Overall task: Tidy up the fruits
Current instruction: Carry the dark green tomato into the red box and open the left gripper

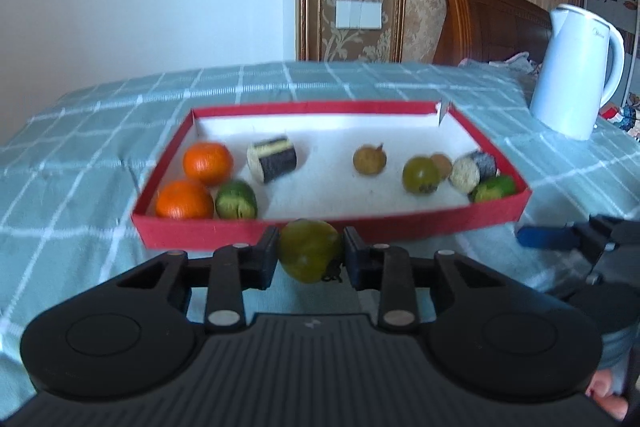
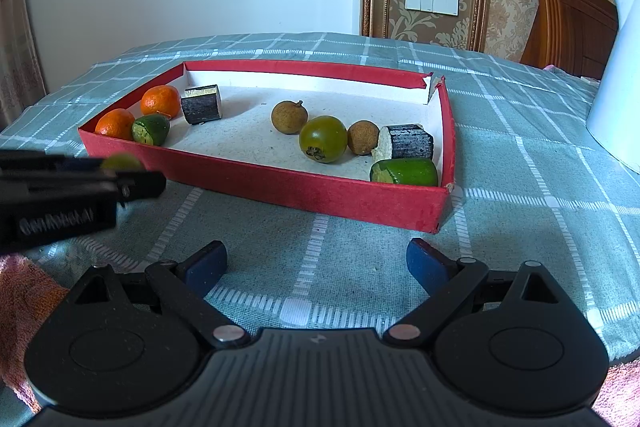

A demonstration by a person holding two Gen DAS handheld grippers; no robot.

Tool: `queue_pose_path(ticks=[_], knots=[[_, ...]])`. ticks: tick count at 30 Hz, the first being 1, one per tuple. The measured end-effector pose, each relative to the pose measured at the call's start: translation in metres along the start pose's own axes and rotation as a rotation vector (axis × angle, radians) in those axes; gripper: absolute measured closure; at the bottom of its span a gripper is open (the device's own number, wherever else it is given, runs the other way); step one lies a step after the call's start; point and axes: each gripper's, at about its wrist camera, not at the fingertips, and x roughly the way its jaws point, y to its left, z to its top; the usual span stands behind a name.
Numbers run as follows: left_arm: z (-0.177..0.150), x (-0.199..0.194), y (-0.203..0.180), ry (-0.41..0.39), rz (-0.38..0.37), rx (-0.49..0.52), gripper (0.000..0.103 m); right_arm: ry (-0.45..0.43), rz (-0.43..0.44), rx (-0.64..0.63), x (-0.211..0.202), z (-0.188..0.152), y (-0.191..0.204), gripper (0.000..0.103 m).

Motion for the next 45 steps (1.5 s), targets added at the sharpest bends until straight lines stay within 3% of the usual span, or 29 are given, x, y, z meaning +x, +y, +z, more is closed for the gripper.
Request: queue_pose_path(ticks=[7, 15, 25, 39, 41, 44, 45], knots=[[0.027, 0.015, -0.003, -0.030, -0.007, 0.014, 0.072, 0.000, 0.000, 0.000, 0.000, 0.000, 0.000, 0.005], [0.046, 0.062, -0.010, 0.005, -0.043, 0.013, 0.072, 0.000, 0.000, 0.000, 0.000, 0.000, 0.000, 0.005], [0.046, 0.101, -0.004, 0.062, -0.027, -0.015, 0.072, 0.001, 0.000, -0.001, 0.001, 0.001, 0.001, 0.004], [0.043, 0.109, 0.000, 0.082, -0.011, -0.021, 0.070, 0.003, 0.001, -0.003, 0.003, 0.000, 0.002, 0.003], [0.043, 0.108, -0.003, 0.085, 0.001, -0.011, 0.064, 0.003, 0.001, -0.003, 0.003, 0.000, 0.002, 0.003], [0.041, 0.106, -0.005, 0.089, 0.013, 0.000, 0.042, 0.003, 0.001, -0.003, 0.003, 0.000, 0.002, 0.003], [0.040, 0.106, -0.005, 0.090, 0.017, 0.001, 0.040, 0.003, 0.001, -0.003, 0.003, 0.000, 0.002, 0.003]])
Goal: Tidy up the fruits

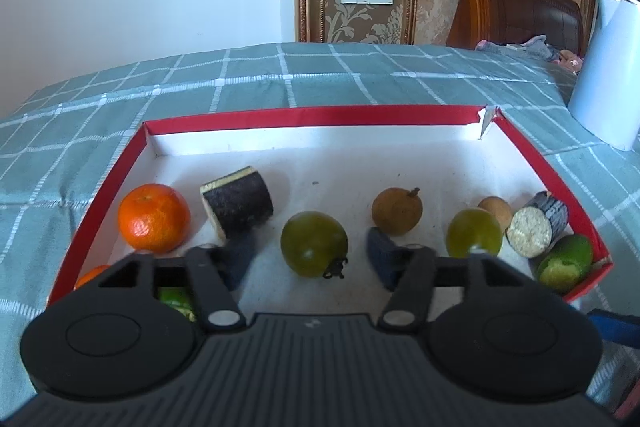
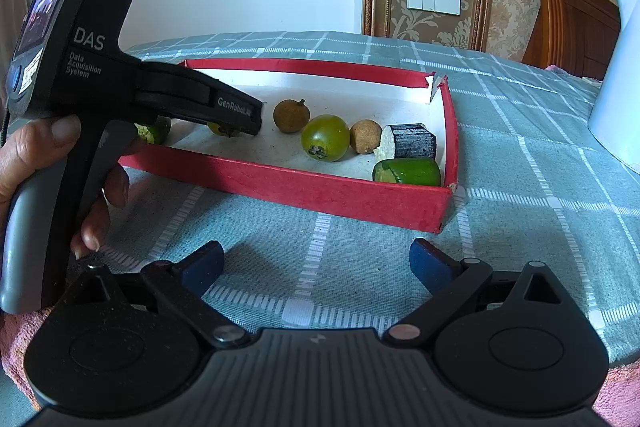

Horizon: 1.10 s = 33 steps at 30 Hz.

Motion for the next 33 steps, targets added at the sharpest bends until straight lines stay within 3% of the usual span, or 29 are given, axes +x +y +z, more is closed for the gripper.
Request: queue_pose_path(ticks=[7, 11, 19, 23, 26, 30, 33], knots=[[-0.007, -0.012, -0.001, -0.006, -0.019, 0.014, 0.036, 0.000, 0.000, 0.000, 0.000, 0.000, 0.000, 0.003], [-0.012, -0.028, -0.003, -0.021, -0.024, 0.002, 0.017, 0.000, 0.000, 0.000, 0.000, 0.000, 0.000, 0.002], [-0.023, -0.053, 0.002, -0.026, -0.062, -0.047, 0.017, 0.001, 0.000, 0.000, -0.001, 0.000, 0.000, 0.002], [-0.028, -0.077, 0.001, -0.083, 0.020, -0.047, 0.004, 0.001, 0.001, 0.000, -0.001, 0.000, 0.000, 0.002], [-0.033, -0.099, 0.003, -0.121, 0.069, -0.037, 0.002, 0.001, 0.001, 0.000, -0.001, 0.000, 0.000, 0.002], [-0.043, -0.126, 0.014, -0.121, 0.091, -0.100, 0.000, 0.000, 0.001, 0.001, -0.001, 0.000, -0.001, 0.002], [-0.053, -0.139, 0.019, -0.119, 0.147, -0.121, 0.000, -0.016, -0.005, 0.014, -0.006, -0.003, 0.000, 0.002]])
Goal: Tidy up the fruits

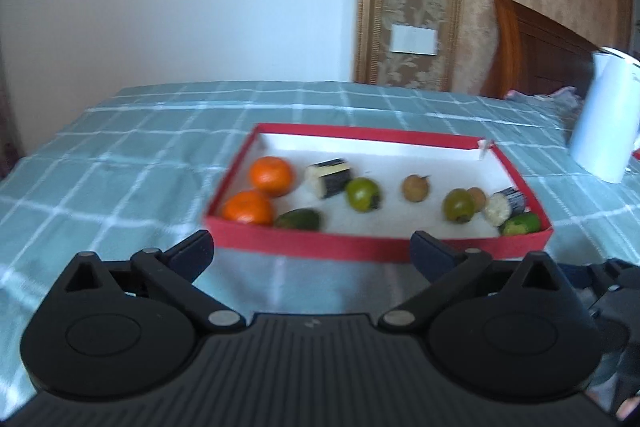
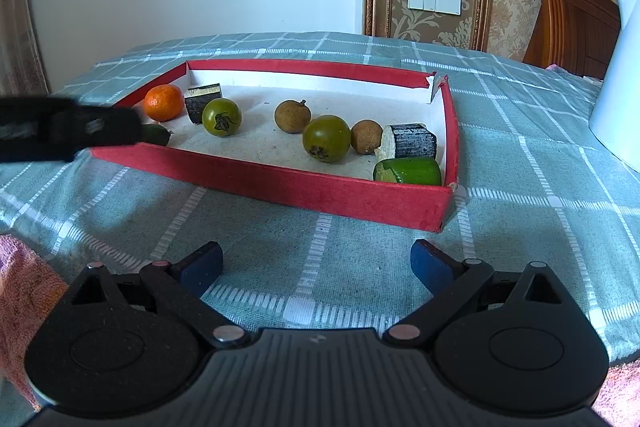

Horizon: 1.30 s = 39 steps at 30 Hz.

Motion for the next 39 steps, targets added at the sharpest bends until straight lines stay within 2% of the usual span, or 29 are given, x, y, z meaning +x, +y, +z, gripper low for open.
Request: queue_pose_path(ticks=[2, 4, 7, 14, 39], knots=[[-0.005, -0.006, 0.005, 0.011, 0.052, -0.001, 0.000, -0.014, -0.007, 0.027, -0.004, -0.002, 0.001, 0.002], [-0.009, -0.012, 0.011, 0.009, 0.072, -0.013, 0.000, -0.050, -0.034, 0.049, -0.012, -0.004, 0.003, 0.002], [-0.012, -0.017, 0.017, 0.027, 0.070, -0.034, 0.000, -0.101, -0.080, 0.055, -0.023, -0.004, 0.011, 0.002], [-0.017, -0.026, 0.019, 0.019, 0.089, -0.032, 0.000, -0.133, -0.139, 0.023, -0.031, 0.003, 0.023, 0.002], [-0.019, -0.036, 0.021, 0.006, 0.095, -0.034, 0.000, -0.115, -0.130, 0.003, -0.035, 0.005, 0.035, 0.002]])
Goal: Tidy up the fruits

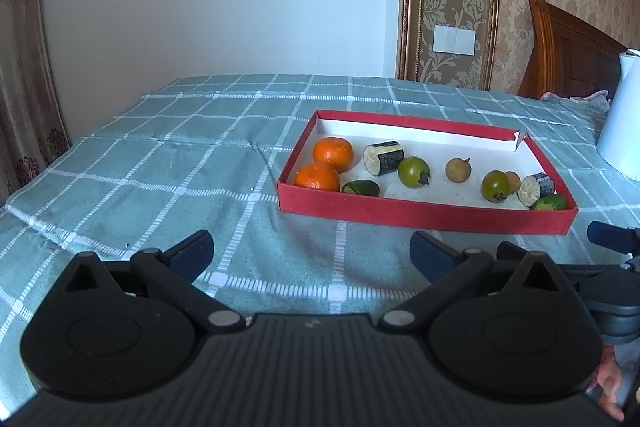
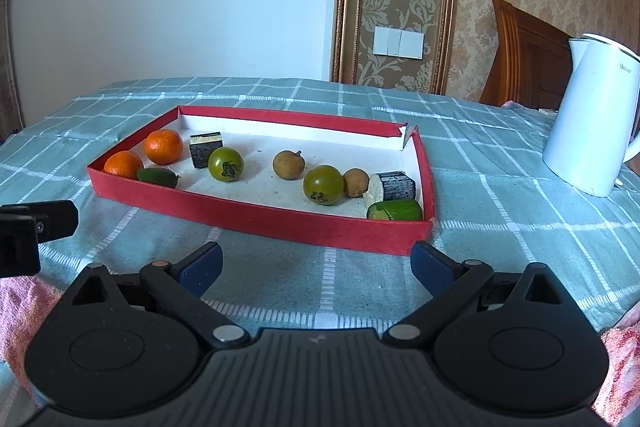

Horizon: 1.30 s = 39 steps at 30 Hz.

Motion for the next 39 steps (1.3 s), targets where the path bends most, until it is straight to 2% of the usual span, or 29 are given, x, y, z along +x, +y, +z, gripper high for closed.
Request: queue_pose_path(ticks=[11, 19, 25, 35, 39], knots=[[0.000, -0.001, 0.000, -0.005, 0.003, 0.002, 0.000, 0.003, 0.004, -0.009, 0.000, 0.001, 0.003, 0.002], [-0.001, -0.008, -0.005, -0.060, 0.025, 0.030, 0.000, 0.013, 0.009, -0.013, 0.002, 0.000, 0.004, 0.002], [0.000, -0.010, -0.005, -0.074, 0.034, 0.029, 0.000, 0.016, 0.010, -0.016, 0.003, -0.001, 0.005, 0.002], [-0.001, -0.010, -0.007, -0.081, -0.008, 0.038, 0.000, 0.022, 0.002, -0.024, 0.007, -0.001, 0.005, 0.002], [0.000, -0.004, -0.004, -0.049, -0.083, 0.018, 0.000, 0.028, -0.001, -0.026, 0.010, -0.001, 0.006, 0.002]])
